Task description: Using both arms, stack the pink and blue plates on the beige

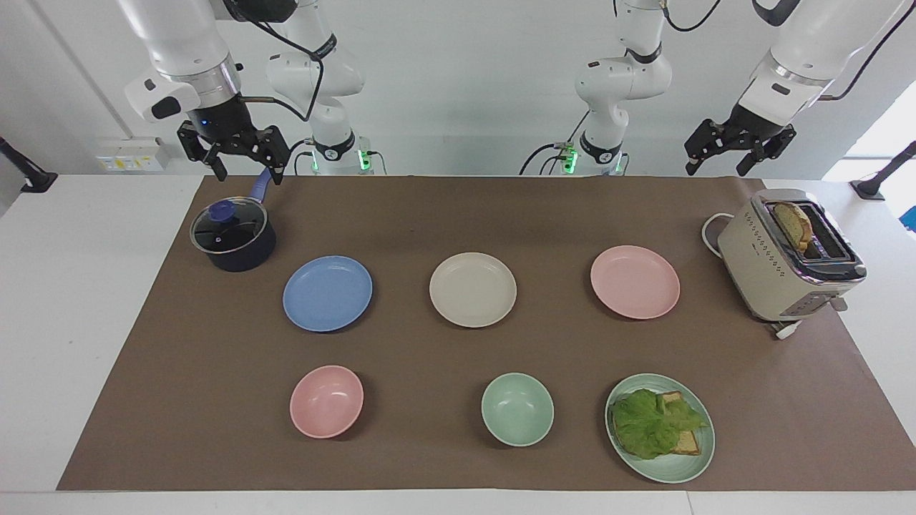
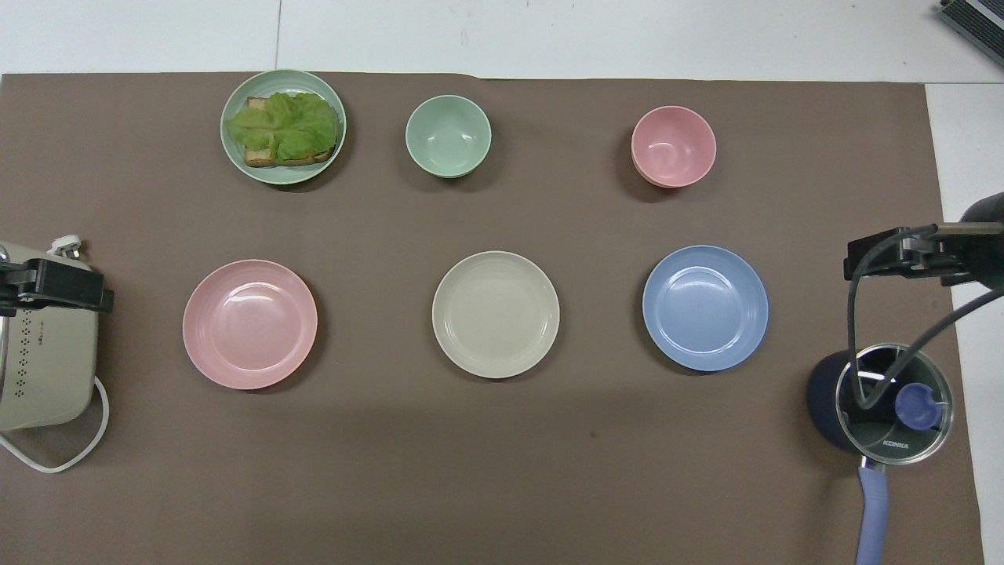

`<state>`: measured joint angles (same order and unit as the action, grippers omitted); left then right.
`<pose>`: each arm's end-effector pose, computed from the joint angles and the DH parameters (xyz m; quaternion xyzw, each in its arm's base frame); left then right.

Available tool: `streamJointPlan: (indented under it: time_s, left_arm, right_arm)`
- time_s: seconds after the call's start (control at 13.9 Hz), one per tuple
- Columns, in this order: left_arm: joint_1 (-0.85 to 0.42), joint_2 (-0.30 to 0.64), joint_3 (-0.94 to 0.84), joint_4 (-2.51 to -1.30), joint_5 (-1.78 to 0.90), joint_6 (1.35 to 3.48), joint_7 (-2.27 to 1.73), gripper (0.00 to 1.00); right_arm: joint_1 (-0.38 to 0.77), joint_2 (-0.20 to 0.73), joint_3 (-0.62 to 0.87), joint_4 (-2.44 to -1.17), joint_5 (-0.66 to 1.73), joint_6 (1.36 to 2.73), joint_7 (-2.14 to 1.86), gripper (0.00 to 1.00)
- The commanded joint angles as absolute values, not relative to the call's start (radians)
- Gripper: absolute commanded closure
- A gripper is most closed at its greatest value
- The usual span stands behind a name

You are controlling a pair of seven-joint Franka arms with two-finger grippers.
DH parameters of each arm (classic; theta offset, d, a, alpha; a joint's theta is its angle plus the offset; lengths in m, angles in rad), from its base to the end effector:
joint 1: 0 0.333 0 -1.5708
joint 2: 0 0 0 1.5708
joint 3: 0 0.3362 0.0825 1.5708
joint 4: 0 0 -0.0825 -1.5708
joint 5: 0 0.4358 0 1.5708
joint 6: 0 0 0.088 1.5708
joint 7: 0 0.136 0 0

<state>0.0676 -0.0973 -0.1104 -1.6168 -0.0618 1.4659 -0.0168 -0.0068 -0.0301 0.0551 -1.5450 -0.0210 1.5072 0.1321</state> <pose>0.5602 -0.0359 0.6397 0.9992 -0.0150 -0.0278 0.0246 0.5892 0.0260 0.6416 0.9990 -0.0425 -0.0028 0.0116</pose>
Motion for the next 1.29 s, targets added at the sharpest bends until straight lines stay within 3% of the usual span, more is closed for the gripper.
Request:
streamJointPlan:
  time_s: [0.0, 0.79, 1.22]
  left_arm:
    - [0.081, -0.123, -0.112, -1.657, -0.074, 1.500, -0.011, 0.00]
    - [0.110, -0.077, -0.112, -1.801, -0.072, 1.730, -0.009, 0.00]
    - [0.164, -0.034, -0.110, -1.988, -0.068, 1.966, 0.000, 0.00]
  right_arm:
    - [-0.015, -0.043, 0.063, -1.562, -0.015, 1.525, 0.123, 0.00]
    - [-0.015, -0.043, 0.064, -1.562, -0.015, 1.526, 0.133, 0.00]
    - [-0.015, -0.041, 0.064, -1.562, -0.015, 1.542, 0.133, 0.00]
